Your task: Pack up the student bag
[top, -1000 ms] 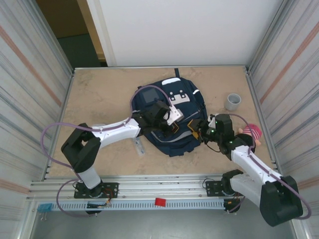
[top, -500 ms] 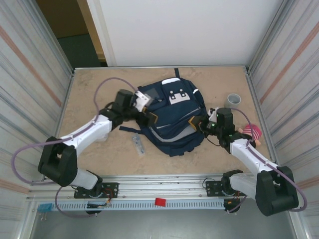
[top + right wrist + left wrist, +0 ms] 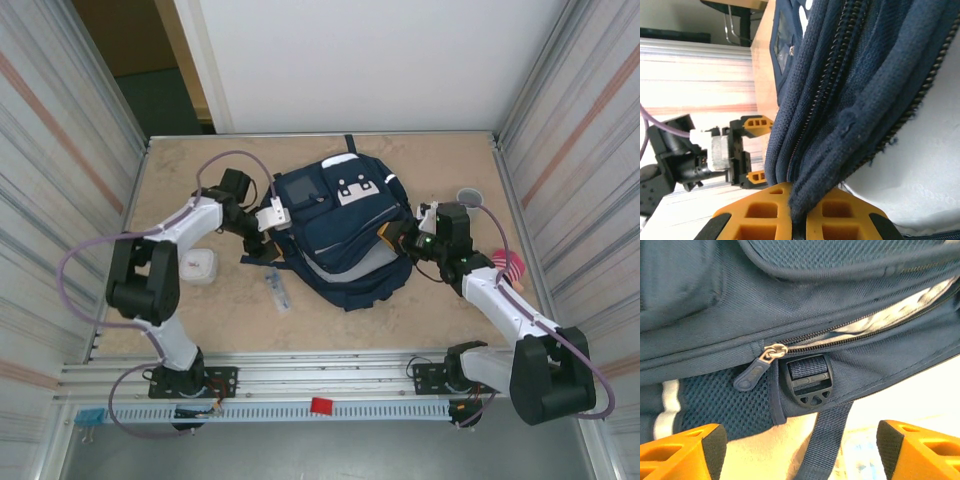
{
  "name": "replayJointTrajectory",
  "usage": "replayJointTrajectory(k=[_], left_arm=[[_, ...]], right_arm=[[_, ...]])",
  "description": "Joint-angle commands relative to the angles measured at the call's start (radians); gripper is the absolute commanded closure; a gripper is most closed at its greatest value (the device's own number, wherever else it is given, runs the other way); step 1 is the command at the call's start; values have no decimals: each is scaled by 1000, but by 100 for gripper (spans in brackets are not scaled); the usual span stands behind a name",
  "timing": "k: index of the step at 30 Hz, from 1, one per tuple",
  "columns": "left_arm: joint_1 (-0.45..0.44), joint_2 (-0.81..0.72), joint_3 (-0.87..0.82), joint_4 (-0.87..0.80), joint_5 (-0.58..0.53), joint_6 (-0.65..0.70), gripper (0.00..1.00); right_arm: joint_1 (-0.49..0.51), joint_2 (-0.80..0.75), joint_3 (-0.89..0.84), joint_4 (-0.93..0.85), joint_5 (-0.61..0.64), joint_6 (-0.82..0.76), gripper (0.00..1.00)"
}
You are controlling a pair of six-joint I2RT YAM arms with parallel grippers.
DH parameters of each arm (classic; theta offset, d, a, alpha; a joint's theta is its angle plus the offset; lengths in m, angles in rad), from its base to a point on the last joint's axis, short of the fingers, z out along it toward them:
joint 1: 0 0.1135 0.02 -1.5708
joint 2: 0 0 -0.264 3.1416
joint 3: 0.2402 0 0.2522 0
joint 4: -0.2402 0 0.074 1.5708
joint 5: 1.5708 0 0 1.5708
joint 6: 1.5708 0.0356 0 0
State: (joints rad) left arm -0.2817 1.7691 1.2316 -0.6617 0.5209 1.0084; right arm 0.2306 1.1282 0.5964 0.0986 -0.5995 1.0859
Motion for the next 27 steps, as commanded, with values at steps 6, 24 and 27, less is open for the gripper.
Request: replayJointTrajectory(k=[6,24,27], left_arm=[[-11,179,177,-128,40,177,20],[-47,173,202,-182,72,135,85],[-42,172,209,-145,65,78,89]], right_arm=[[9,-14,34,-23,12,-60,95],[33,8,29,12,16,-49,96],[37,4,28,14,19,-46,95]])
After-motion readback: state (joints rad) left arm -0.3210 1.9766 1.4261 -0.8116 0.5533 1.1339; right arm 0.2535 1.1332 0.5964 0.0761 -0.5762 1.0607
